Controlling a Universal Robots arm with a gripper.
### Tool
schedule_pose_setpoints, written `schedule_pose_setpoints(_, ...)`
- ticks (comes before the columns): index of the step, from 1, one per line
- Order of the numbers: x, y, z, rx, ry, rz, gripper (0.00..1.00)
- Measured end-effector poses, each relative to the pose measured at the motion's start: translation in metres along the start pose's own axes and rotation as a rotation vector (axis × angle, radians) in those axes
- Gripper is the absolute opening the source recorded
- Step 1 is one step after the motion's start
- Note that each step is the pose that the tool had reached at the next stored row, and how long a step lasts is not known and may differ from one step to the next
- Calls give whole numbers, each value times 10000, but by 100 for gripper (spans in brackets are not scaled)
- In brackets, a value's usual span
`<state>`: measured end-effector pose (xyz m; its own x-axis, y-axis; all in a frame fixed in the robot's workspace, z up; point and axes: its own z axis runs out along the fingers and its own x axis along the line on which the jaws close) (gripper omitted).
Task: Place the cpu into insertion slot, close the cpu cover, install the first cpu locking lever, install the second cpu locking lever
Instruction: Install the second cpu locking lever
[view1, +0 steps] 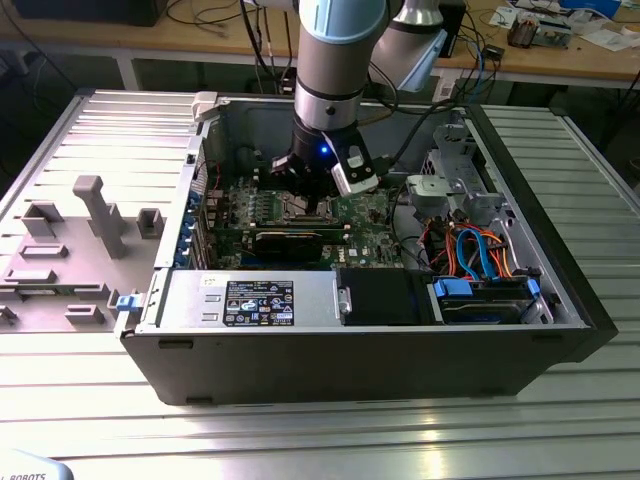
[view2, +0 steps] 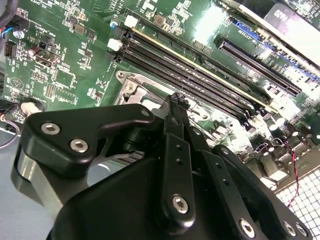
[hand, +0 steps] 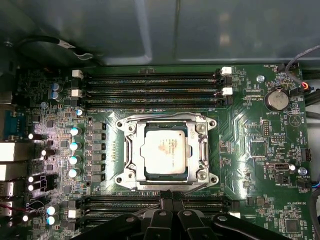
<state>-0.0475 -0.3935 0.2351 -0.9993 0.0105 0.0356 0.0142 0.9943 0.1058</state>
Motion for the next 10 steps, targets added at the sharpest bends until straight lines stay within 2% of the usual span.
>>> schedule_pose_setpoints(1,-4,0,0,0,0,-1,11)
schedule_pose_setpoints(4,-85,0,-3,1,24,2,11)
schedule_pose_setpoints(5,-86,-13,-4,-1,26,4,11)
schedule_pose_setpoints(7,-75,-34,0,-8,56,9,11)
schedule_pose_setpoints(10,5,-47,10,-33,80,7,11)
